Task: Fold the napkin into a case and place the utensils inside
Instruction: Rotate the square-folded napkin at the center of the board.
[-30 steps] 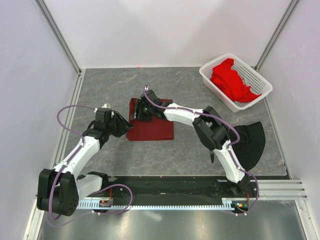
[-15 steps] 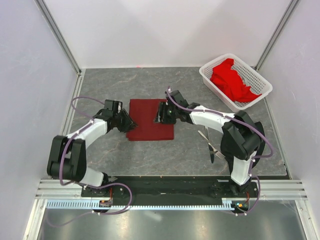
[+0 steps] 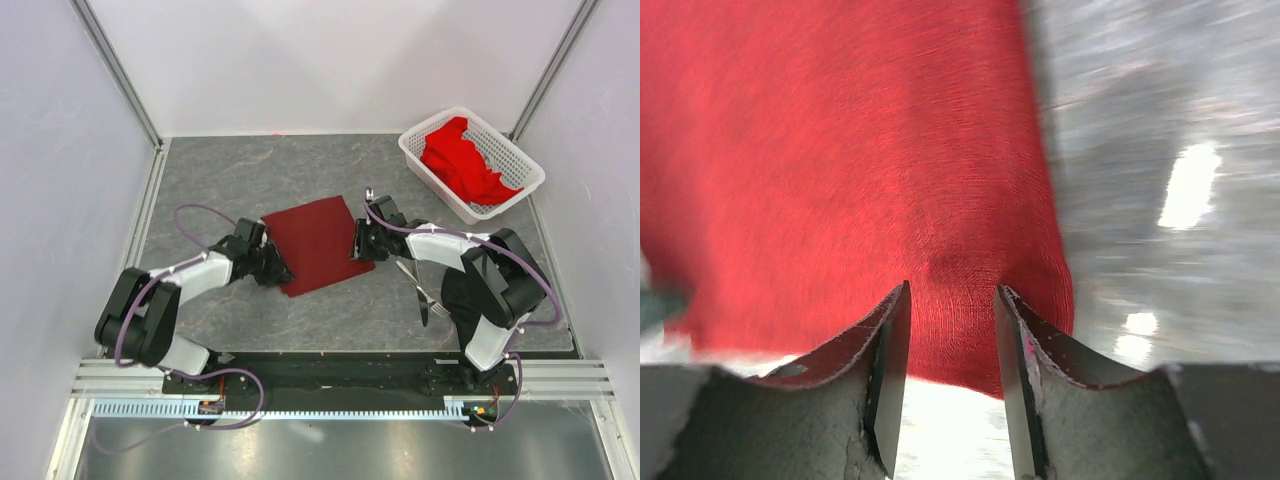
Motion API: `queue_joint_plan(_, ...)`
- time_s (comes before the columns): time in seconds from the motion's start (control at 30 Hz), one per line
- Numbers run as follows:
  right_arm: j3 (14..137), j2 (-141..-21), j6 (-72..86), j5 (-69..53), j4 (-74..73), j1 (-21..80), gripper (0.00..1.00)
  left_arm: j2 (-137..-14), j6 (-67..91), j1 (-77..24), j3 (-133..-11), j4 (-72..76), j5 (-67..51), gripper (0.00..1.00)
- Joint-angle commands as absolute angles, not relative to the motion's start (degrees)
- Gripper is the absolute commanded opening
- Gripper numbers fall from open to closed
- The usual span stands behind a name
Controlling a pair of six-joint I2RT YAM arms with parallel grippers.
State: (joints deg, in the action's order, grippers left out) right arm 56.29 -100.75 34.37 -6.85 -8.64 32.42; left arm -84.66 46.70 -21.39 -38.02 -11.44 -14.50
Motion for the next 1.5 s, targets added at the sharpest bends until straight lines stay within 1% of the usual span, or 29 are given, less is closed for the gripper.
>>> queue_joint_plan(0.0, 59.84, -97.30, 23.48, 4.21, -16.07, 31.55, 0.48, -74.31, 50.27, -24.17, -35.77, -12.12, -16.27, 0.41)
queue_joint_plan(0.03, 60.64, -96.95, 22.77, 4.57, -17.56, 31.55, 0.51, -72.96, 49.93, -23.82, -37.42, -13.43, -15.39, 0.45)
queue_joint_plan(0.07, 61.86, -96.25, 22.15, 3.79, -18.10, 31.64, 0.52, -71.99, 49.23, -22.43, -38.75, -16.06, -14.77, 0.51)
queue_joint_plan(0.1, 62.22, -95.89, 22.24, 3.17, -18.28, 31.64, 0.54, -71.55, 47.30, -21.37, -40.15, -16.95, -14.24, 0.54)
queue_joint_plan(0.13, 62.49, -95.63, 22.50, 2.12, -18.19, 31.64, 0.59, -72.24, 46.24, -20.14, -43.39, -17.92, -13.98, 0.56)
queue_joint_plan(0.17, 63.19, -95.36, 22.67, 0.37, -18.28, 31.90, 0.61, -73.73, 45.27, -17.52, -45.33, -19.93, -14.15, 0.59)
queue_joint_plan(0.23, 63.81, -95.45, 23.81, -1.39, -18.19, 32.34, 0.67, -78.98, 43.07, -13.91, -50.42, -20.83, -17.04, 0.60)
queue_joint_plan(0.3, 64.68, -95.62, 24.70, -2.98, -17.93, 33.92, 0.71, -82.42, 41.31, -12.66, -54.90, -21.79, -18.19, 0.60)
queue_joint_plan(0.33, 65.21, -95.71, 24.78, -3.25, -17.84, 35.75, 0.72, -85.57, 40.61, -12.05, -56.15, -21.97, -18.19, 0.58)
queue_joint_plan(0.4, 65.91, -95.98, 24.18, -3.16, -17.75, 38.31, 0.76, -87.97, 39.47, -11.43, -58.78, -22.94, -14.60, 0.57)
queue_joint_plan(0.43, 66.79, -96.41, 23.91, -3.08, -17.84, 40.84, 0.77, -89.98, 38.85, -11.25, -59.41, -22.94, -13.72, 0.57)
queue_joint_plan(0.5, 67.41, -97.03, 22.95, -3.51, -17.58, 42.88, 0.79, -91.93, 38.15, -10.55, -61.16, -23.20, -12.05, 0.56)
queue_joint_plan(0.63, 69.78, -99.83, 19.52, -3.52, -17.31, 47.71, 0.78, -95.18, 36.65, -9.58, -63.63, -23.82, -10.38, 0.55)
queue_joint_plan(0.8, 72.86, -104.32, 16.09, -3.61, -17.58, 51.67, 0.65, -97.38, 35.16, -8.09, -66.09, -25.14, -8.70, 0.55)
queue_joint_plan(0.97, 76.11, -107.84, 13.54, -1.41, -18.63, 56.33, 0.57, -99.23, 34.19, -7.12, -68.02, -25.49, -10.37, 0.55)
queue_joint_plan(1.0, 76.64, -108.54, 13.36, -1.23, -18.89, 56.77, 0.56, -99.92, 34.10, -7.03, -68.11, -25.66, -10.72, 0.54)
queue_joint_plan(1.17, 78.84, -110.48, 11.78, -0.35, -21.35, 59.50, 0.56, -100.90, 34.28, -6.94, -68.03, -25.58, -11.78, 0.49)
queue_joint_plan(1.23, 79.01, -110.92, 11.95, 1.31, -21.71, 60.12, 0.57, -100.46, 34.45, -6.94, -67.68, -25.66, -11.69, 0.49)
queue_joint_plan(1.33, 79.36, -111.71, 12.04, 3.77, -23.11, 60.47, 0.60, -100.11, 34.28, -6.86, -67.59, -25.58, -11.34, 0.49)
queue_joint_plan(1.47, 80.07, -112.24, 11.25, 7.11, -25.40, 61.26, 0.60, -99.76, 34.37, -6.42, -67.33, -25.93, -11.51, 0.49)
